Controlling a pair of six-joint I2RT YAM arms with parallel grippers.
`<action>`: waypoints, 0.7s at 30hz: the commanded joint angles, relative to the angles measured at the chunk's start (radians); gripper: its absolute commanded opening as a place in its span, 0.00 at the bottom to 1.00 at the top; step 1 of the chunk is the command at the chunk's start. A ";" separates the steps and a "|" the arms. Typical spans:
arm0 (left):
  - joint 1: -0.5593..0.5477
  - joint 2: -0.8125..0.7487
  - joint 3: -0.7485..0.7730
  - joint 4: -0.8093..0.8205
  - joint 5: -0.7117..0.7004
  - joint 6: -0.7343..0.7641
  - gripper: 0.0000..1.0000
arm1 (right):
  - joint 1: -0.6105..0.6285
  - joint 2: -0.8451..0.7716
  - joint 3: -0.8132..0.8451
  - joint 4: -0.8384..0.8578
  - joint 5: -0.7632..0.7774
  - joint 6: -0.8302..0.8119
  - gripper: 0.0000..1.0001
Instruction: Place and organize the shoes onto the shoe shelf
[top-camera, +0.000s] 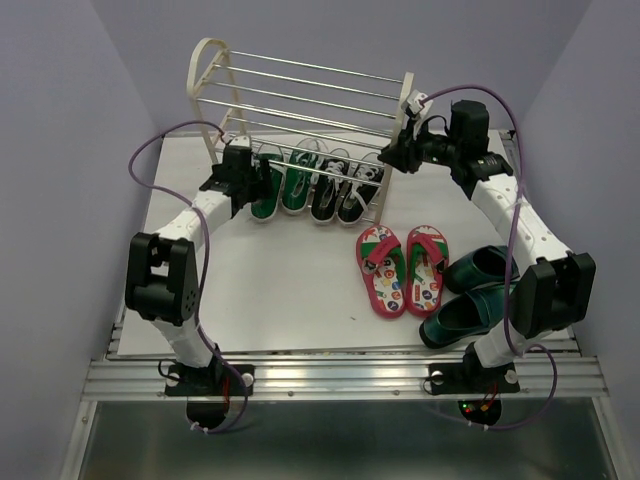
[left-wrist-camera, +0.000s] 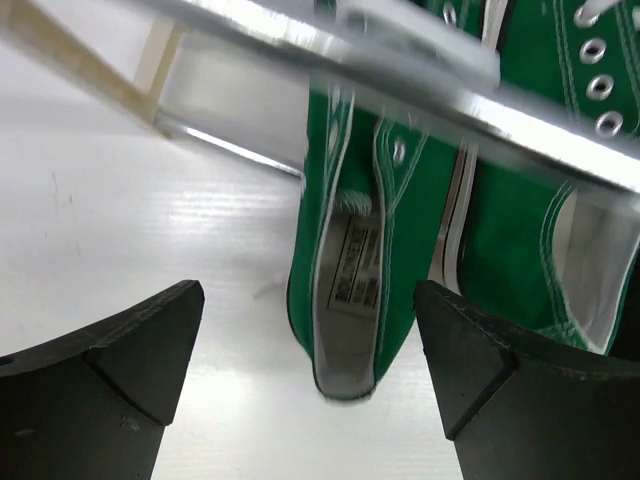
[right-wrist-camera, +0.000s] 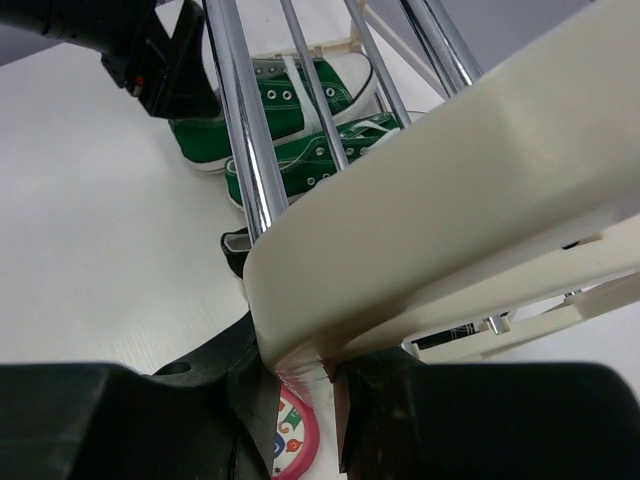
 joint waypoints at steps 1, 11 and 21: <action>-0.004 -0.152 -0.132 0.040 -0.009 -0.055 0.99 | 0.004 -0.085 0.003 0.083 -0.029 -0.010 0.17; -0.004 -0.318 -0.400 0.129 0.085 -0.095 0.99 | 0.004 -0.078 0.014 0.080 -0.021 -0.015 0.16; -0.004 -0.171 -0.329 0.243 0.113 -0.055 0.47 | 0.004 -0.078 0.001 0.081 -0.026 -0.021 0.16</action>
